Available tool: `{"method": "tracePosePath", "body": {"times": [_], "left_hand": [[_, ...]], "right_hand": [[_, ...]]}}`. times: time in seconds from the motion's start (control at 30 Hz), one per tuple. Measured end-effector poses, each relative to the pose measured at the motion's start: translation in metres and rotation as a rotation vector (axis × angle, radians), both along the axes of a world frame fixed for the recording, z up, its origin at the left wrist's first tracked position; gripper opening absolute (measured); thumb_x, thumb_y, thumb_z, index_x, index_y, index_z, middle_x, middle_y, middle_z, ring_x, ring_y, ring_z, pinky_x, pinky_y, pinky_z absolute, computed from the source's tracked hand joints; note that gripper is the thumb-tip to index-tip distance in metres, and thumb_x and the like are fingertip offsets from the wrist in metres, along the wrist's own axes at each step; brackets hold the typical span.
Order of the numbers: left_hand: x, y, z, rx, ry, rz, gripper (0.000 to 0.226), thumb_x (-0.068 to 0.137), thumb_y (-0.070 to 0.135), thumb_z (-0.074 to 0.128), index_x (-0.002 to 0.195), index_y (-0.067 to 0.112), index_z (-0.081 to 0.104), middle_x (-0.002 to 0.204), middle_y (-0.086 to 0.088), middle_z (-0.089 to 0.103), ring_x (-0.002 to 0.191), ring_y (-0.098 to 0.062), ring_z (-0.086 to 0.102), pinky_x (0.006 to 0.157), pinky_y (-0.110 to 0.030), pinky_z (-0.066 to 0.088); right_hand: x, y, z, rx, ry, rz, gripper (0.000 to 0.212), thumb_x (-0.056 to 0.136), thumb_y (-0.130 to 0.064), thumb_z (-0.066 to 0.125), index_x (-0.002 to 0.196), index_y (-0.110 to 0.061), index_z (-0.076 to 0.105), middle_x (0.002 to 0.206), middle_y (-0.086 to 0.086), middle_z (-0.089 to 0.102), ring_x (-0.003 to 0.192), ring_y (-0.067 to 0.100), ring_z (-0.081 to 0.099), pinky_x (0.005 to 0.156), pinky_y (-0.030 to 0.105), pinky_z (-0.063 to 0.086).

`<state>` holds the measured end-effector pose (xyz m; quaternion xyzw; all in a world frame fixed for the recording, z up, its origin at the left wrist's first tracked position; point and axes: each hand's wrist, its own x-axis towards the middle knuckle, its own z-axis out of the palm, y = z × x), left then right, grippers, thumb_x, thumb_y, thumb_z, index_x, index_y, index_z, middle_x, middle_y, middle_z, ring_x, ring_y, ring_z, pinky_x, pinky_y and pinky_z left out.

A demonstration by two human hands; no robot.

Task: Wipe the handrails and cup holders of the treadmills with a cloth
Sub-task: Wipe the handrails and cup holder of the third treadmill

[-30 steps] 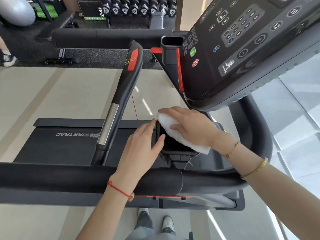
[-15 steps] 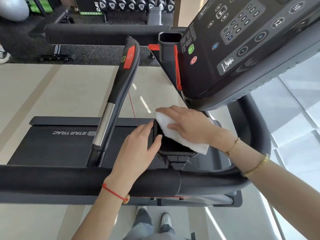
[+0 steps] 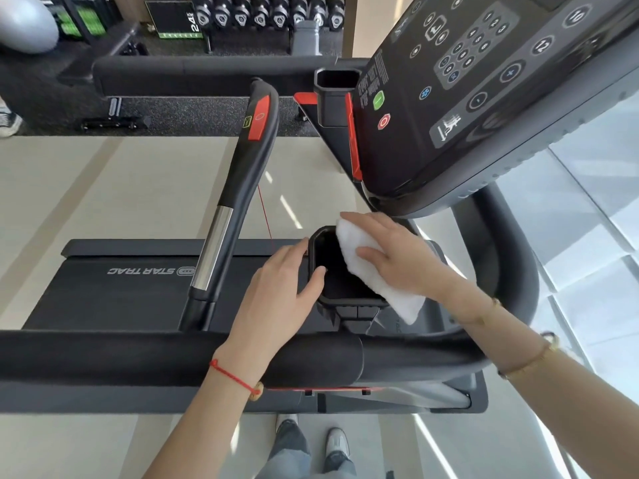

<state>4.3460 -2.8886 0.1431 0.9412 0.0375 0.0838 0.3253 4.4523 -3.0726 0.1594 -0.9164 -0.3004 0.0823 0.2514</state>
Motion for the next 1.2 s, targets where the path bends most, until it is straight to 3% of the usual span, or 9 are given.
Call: {"method": "tracePosePath", "body": {"times": [0.1, 0.2, 0.3, 0.4, 0.57, 0.73, 0.87, 1.03, 1.2], "left_hand": [[0.001, 0.002, -0.002, 0.018, 0.004, -0.011, 0.062, 0.098, 0.045, 0.046, 0.153, 0.024, 0.028, 0.146, 0.008, 0.044, 0.132, -0.01, 0.044, 0.102, -0.019, 0.033], [0.002, 0.002, -0.002, 0.034, 0.005, -0.039, 0.063, 0.099, 0.044, 0.045, 0.155, 0.025, 0.024, 0.149, 0.008, 0.041, 0.134, -0.009, 0.041, 0.104, -0.021, 0.033], [0.006, 0.004, -0.001, 0.051, 0.003, -0.057, 0.061, 0.099, 0.041, 0.046, 0.154, 0.023, 0.026, 0.15, 0.007, 0.042, 0.135, -0.01, 0.04, 0.103, -0.018, 0.029], [0.007, 0.005, -0.001, 0.049, -0.008, -0.056, 0.06, 0.099, 0.039, 0.048, 0.153, 0.023, 0.03, 0.147, 0.006, 0.045, 0.133, -0.011, 0.043, 0.102, -0.018, 0.032], [0.005, 0.006, -0.005, 0.022, -0.02, -0.049, 0.06, 0.098, 0.043, 0.046, 0.153, 0.026, 0.029, 0.147, 0.007, 0.045, 0.132, -0.01, 0.045, 0.101, -0.019, 0.034], [0.006, 0.005, -0.005, 0.028, -0.029, -0.038, 0.06, 0.098, 0.043, 0.047, 0.153, 0.024, 0.029, 0.146, 0.007, 0.047, 0.131, -0.011, 0.046, 0.099, -0.019, 0.034], [0.007, 0.004, -0.004, 0.016, -0.031, -0.023, 0.06, 0.098, 0.041, 0.048, 0.152, 0.024, 0.031, 0.143, 0.007, 0.049, 0.128, -0.012, 0.048, 0.098, -0.021, 0.037], [0.006, 0.003, -0.002, 0.005, -0.033, 0.005, 0.055, 0.096, 0.041, 0.051, 0.147, 0.025, 0.04, 0.127, 0.006, 0.057, 0.116, -0.012, 0.054, 0.092, -0.026, 0.046], [0.005, 0.003, -0.002, -0.011, -0.035, -0.006, 0.057, 0.097, 0.042, 0.05, 0.149, 0.023, 0.039, 0.139, 0.007, 0.053, 0.126, -0.011, 0.05, 0.103, -0.029, 0.044]], "right_hand": [[-0.03, -0.014, -0.011, 0.232, 0.152, -0.163, 0.065, 0.097, -0.016, 0.051, 0.153, -0.029, 0.018, 0.154, -0.009, 0.018, 0.13, 0.011, 0.035, 0.092, 0.013, 0.027], [-0.038, -0.011, -0.016, 0.247, 0.144, -0.235, 0.066, 0.097, -0.013, 0.05, 0.153, -0.026, 0.017, 0.156, -0.006, 0.016, 0.132, 0.012, 0.032, 0.086, 0.005, 0.02], [-0.018, -0.004, -0.007, 0.172, 0.157, -0.24, 0.062, 0.098, -0.018, 0.049, 0.153, -0.027, 0.02, 0.155, 0.001, 0.024, 0.131, 0.021, 0.041, 0.087, 0.011, 0.024], [-0.018, -0.003, -0.004, 0.215, 0.211, -0.304, 0.059, 0.098, -0.021, 0.048, 0.151, -0.027, 0.022, 0.149, 0.007, 0.037, 0.128, 0.025, 0.043, 0.097, 0.025, 0.033], [-0.058, -0.014, -0.015, 0.302, 0.278, -0.407, 0.068, 0.096, -0.025, 0.047, 0.152, -0.025, 0.009, 0.136, 0.012, 0.049, 0.119, 0.027, 0.052, 0.098, 0.039, 0.043], [-0.019, 0.0, -0.003, 0.047, 0.077, -0.25, 0.062, 0.098, -0.02, 0.049, 0.151, -0.018, 0.018, 0.15, 0.009, 0.033, 0.124, 0.032, 0.047, 0.084, 0.028, 0.034], [0.013, 0.02, 0.011, -0.198, -0.096, 0.065, 0.051, 0.098, -0.021, 0.048, 0.146, -0.028, 0.032, 0.139, -0.001, 0.05, 0.122, 0.025, 0.05, 0.097, 0.038, 0.042], [0.025, 0.037, 0.018, -0.201, -0.041, 0.279, 0.052, 0.098, -0.019, 0.048, 0.146, -0.033, 0.033, 0.14, -0.008, 0.05, 0.12, 0.021, 0.052, 0.096, 0.042, 0.043], [0.012, 0.003, 0.005, -0.12, -0.076, 0.152, 0.057, 0.099, -0.022, 0.049, 0.15, -0.03, 0.025, 0.139, -0.001, 0.048, 0.125, 0.023, 0.046, 0.101, 0.043, 0.039]]}}
